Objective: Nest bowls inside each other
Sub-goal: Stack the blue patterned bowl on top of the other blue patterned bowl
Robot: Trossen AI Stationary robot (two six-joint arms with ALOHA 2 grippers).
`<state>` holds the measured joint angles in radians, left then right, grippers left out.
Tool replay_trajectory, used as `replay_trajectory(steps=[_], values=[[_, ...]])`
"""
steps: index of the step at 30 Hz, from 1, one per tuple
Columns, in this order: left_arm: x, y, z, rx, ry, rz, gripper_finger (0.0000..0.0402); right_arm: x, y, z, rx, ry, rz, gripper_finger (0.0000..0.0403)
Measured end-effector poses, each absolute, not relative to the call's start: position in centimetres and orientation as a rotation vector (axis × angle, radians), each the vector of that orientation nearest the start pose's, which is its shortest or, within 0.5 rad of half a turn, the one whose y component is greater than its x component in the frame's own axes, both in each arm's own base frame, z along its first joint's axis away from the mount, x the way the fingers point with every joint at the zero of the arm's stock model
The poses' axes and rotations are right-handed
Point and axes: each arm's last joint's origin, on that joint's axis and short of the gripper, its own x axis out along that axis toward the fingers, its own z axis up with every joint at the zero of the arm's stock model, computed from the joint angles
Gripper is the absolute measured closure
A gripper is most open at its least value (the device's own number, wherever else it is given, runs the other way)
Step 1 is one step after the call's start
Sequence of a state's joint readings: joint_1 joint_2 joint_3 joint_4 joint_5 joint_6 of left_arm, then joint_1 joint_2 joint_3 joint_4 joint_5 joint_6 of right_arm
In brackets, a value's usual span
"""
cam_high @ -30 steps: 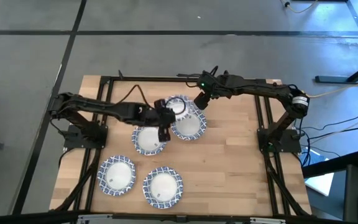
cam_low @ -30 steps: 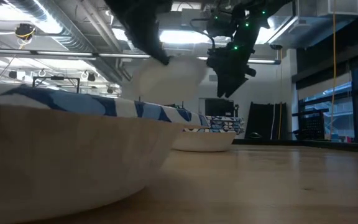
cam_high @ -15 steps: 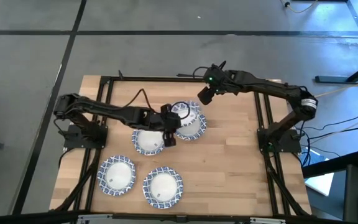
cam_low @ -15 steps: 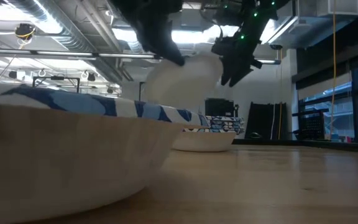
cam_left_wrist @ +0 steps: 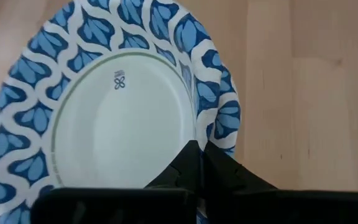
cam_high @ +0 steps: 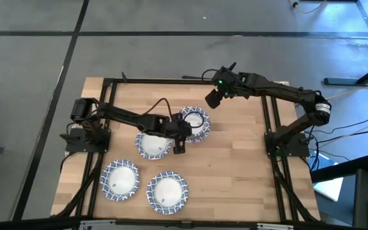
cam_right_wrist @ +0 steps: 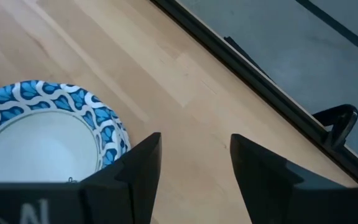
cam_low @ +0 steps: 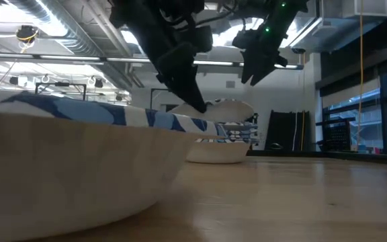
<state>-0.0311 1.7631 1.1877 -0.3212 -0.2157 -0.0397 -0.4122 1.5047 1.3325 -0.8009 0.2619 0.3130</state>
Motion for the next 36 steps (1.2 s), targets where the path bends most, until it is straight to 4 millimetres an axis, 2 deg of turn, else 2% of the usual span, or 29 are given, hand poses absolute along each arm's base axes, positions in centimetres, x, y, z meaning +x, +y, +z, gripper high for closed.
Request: replay_trajectory(steps=[6,12,16,21,29,36], values=[[36.8,-0.7,20.5,0.089,0.886,0.174,0.0361,27.9,-13.0,30.5,0.351,0.887,-0.771,0.021],[36.9,-0.2,20.6,-0.002,0.889,0.093,0.0284,27.9,-13.0,30.5,0.35,0.888,-0.77,0.021],[36.8,0.0,20.7,0.018,0.883,0.089,0.0245,27.9,-13.0,30.5,0.349,0.889,-0.77,0.021],[36.0,0.0,22.5,0.099,0.855,0.062,0.0237,27.7,-13.0,30.4,0.343,0.91,-0.775,0.021],[32.3,-0.5,24.9,0.083,0.994,0.043,0.0237,27.4,-12.8,30.1,0.342,0.962,-0.777,0.021],[30.4,-2.0,25.6,-0.005,1.087,0.059,0.0237,27.4,-12.8,30.1,0.339,0.963,-0.776,0.021]])
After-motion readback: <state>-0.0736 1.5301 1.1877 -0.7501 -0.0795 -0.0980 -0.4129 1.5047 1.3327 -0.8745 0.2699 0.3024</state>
